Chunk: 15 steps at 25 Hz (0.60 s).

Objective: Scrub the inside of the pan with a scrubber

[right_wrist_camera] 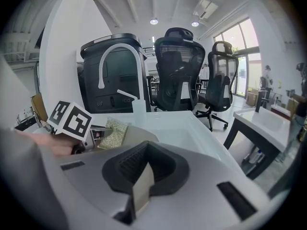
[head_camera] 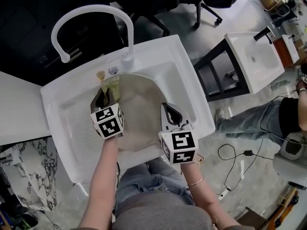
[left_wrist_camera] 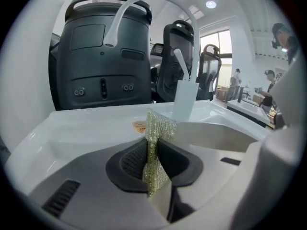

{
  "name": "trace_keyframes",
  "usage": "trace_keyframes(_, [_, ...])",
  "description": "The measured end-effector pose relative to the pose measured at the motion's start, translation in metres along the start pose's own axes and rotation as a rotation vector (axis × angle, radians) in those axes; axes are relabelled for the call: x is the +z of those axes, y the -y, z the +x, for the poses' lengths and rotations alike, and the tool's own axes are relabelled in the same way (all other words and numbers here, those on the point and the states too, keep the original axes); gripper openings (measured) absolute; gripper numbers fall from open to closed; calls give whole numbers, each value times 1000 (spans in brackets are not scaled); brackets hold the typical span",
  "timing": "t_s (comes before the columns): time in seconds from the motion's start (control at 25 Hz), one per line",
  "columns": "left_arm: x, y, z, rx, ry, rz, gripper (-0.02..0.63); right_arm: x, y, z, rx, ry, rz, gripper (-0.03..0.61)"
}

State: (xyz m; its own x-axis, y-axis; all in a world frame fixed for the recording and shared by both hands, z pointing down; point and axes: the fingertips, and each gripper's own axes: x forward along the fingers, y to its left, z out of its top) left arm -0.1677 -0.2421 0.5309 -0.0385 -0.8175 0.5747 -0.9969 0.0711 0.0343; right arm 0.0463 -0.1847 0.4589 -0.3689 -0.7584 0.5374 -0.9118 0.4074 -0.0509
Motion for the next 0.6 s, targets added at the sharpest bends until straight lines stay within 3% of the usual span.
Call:
trace_keyframes(0.4, [4,-32,-55,100,73,-22,72,1,-18,-15,21,15,-30,9])
trace_keyframes(0.6, [16,-5,-78,-77,114,19,72,3,-21,-23,13,31,-24,9])
